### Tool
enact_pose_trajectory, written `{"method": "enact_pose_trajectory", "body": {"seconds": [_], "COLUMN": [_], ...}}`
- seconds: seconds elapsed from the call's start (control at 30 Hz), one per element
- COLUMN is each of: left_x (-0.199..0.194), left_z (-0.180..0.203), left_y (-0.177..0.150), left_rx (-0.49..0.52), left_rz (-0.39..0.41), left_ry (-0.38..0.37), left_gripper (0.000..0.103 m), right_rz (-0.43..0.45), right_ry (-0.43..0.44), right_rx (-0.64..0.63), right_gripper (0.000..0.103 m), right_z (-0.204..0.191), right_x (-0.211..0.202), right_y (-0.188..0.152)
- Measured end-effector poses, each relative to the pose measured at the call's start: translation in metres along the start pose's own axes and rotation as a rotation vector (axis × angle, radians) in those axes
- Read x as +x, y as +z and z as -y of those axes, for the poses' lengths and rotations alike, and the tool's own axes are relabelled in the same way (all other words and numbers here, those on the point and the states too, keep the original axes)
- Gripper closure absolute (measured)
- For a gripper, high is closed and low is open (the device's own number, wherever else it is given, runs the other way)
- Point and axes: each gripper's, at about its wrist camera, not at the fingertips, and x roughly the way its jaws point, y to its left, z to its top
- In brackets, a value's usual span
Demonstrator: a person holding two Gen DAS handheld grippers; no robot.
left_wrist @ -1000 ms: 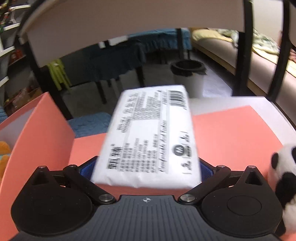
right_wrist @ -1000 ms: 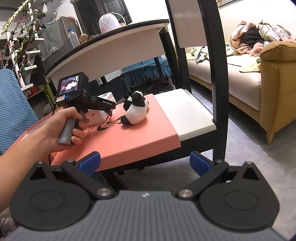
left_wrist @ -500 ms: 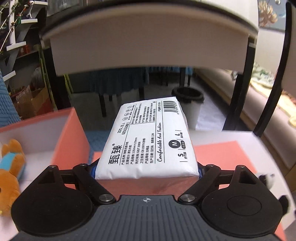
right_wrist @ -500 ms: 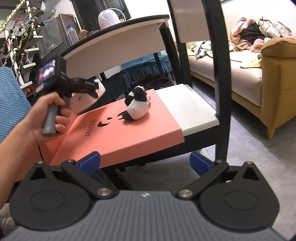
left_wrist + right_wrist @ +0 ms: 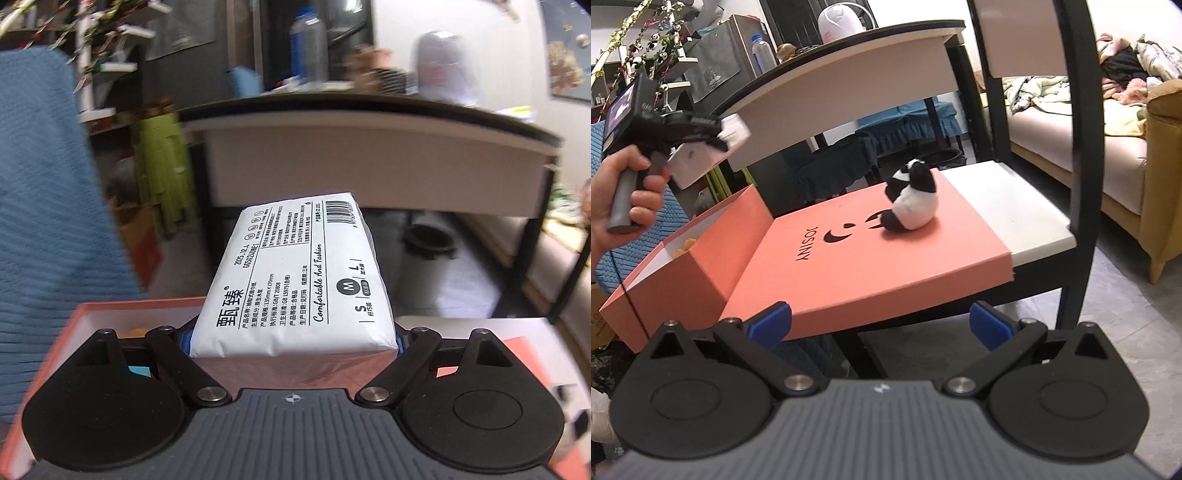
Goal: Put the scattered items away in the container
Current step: 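Carry the tissue packet into the pink box and open the left gripper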
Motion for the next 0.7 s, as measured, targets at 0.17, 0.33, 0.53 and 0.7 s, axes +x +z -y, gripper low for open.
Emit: {"method": "enact_pose_trajectory", "body": {"seconds": [0.17,0.33,0.53,0.7], "left_x": [0.025,0.055,0.079,0.090], "left_z": [-0.045,-0.069,-0.063,-0.057], "left_y": [-0.004,-0.010,-0.019,-0.033], "left_rx": [-0.051,-0.071,-0.054,-0.037], "left_rz": [-0.095,-0.207,-0.274,-0.300], "left_ry": [0.064,0.095,0.083,0.068], "left_gripper": [0.014,0.014,0.014,0.014], "right_rz": [-0.007,-0.027,-0.035,-0.041], "right_ry": [0.007,0.006,0.001,-0.010], "right_rx": [0.004,0.032,0.048,0.054], "right_gripper": [0.000,0.000,0.000,0.000], "right_z": [-0.006,-0.004,0.000,0.005], "right_x": [0.006,0.012,0.013,0.013], "right_y": [-0.002,-0.007,-0.010,-0.011]}}
